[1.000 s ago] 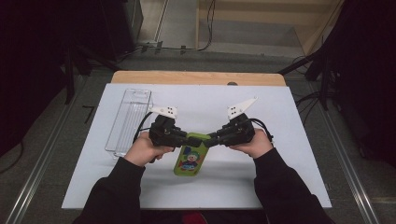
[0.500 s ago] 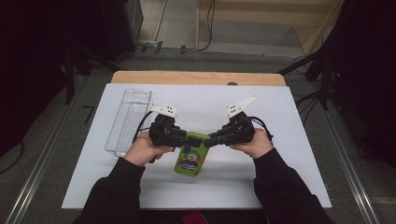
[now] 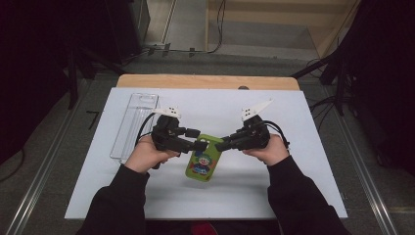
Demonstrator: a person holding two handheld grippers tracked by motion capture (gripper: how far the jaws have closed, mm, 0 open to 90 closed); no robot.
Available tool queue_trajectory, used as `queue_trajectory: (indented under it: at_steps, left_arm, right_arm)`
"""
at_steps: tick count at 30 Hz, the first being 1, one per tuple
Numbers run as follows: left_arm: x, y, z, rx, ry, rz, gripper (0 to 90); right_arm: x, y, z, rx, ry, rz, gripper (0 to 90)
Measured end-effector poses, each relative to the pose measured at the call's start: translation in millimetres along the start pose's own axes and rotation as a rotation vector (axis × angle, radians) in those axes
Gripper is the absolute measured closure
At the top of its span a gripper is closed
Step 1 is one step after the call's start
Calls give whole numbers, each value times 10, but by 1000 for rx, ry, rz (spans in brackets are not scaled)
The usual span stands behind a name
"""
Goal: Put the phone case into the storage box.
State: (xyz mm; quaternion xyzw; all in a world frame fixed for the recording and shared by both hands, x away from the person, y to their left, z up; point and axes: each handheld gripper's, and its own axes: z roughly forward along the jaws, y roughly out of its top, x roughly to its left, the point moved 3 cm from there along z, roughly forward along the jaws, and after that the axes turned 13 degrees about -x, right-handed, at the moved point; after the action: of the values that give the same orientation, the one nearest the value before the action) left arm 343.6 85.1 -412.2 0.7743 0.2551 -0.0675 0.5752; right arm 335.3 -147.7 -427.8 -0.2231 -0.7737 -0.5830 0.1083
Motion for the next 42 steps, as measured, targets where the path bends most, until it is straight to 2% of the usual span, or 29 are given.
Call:
queue_trajectory:
  at_steps: [2, 3, 4, 6, 7, 10, 12, 13, 17, 23, 28, 32, 33, 34, 37, 38, 39, 40, 42]
  left_arm:
    - [11, 4, -15, -7, 14, 10, 310]
    - [11, 4, -15, -7, 14, 10, 297]
    - [16, 5, -19, -9, 23, 11, 296]
    - [26, 7, -21, -12, 35, 11, 297]
    - [32, 6, -21, -9, 41, 13, 296]
    - [41, 1, -13, -5, 51, 8, 296]
    - [40, 1, -11, -5, 56, 7, 296]
    - [39, 2, -10, -9, 60, 8, 296]
    - [44, -1, -10, -16, 91, 30, 296]
    - [69, -12, 3, -24, 116, 8, 296]
    - [77, -39, 39, -17, 128, 17, 274]
    - [76, -50, 59, -6, 135, 17, 273]
    - [74, -51, 66, -4, 135, 19, 231]
    - [72, -51, 74, -7, 130, 19, 231]
    - [56, -62, 110, -22, 121, 23, 147]
    - [54, -67, 120, -21, 127, 37, 106]
    - [56, -72, 135, -25, 142, 48, 106]
    - [62, -75, 146, -19, 159, 58, 0]
    - [69, -85, 161, -27, 154, 53, 0]
  right_arm:
    - [-19, 5, -39, -5, -30, 29, 747]
    - [-19, 5, -39, -5, -30, 29, 747]
    - [-26, 7, -63, 0, -57, 42, 747]
    - [-30, 9, -71, 2, -68, 47, 747]
    - [-28, 17, -87, 4, -95, 61, 747]
    - [-27, 29, -104, -5, -116, 58, 747]
    - [-21, 46, -128, -4, -157, 70, 747]
    - [-21, 46, -128, -4, -157, 70, 747]
    - [-15, 64, -166, -1, -211, 87, 747]
    - [-13, 75, -209, 0, -256, 112, 747]
    - [-15, 83, -247, 7, -301, 128, 746]
    - [-8, 90, -257, 15, -318, 136, 746]
    - [3, 94, -257, 23, -334, 132, 746]
    - [3, 94, -257, 23, -334, 132, 746]
    - [9, 103, -255, 21, -344, 132, 746]
    - [12, 106, -255, 25, -360, 137, 746]
    - [12, 106, -255, 25, -360, 137, 746]
    - [10, 108, -254, 30, -378, 140, 746]
    - [4, 112, -252, 30, -388, 150, 746]
